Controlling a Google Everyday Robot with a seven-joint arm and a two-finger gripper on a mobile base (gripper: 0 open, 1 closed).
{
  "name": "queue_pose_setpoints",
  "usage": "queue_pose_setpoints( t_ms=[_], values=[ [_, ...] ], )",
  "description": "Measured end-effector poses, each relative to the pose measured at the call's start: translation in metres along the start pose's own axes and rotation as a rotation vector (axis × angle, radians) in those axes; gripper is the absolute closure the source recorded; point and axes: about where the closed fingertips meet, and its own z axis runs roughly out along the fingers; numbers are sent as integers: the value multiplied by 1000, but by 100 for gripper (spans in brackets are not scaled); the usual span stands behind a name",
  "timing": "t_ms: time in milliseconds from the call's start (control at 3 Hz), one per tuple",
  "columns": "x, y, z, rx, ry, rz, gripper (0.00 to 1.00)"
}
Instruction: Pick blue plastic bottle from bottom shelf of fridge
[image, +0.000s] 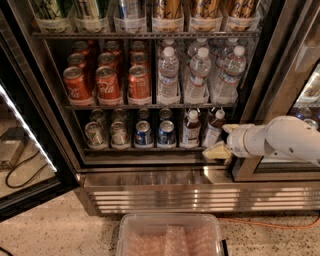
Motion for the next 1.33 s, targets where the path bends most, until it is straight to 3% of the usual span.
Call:
queue_pose_setpoints(
  t_ms=[333, 667, 1333],
  values=[
    [-7, -30, -13, 97, 3, -13, 28],
    [-7, -47, -16, 142, 2, 0, 27],
    [-6, -59, -7, 170, -8, 28, 23]
  ],
)
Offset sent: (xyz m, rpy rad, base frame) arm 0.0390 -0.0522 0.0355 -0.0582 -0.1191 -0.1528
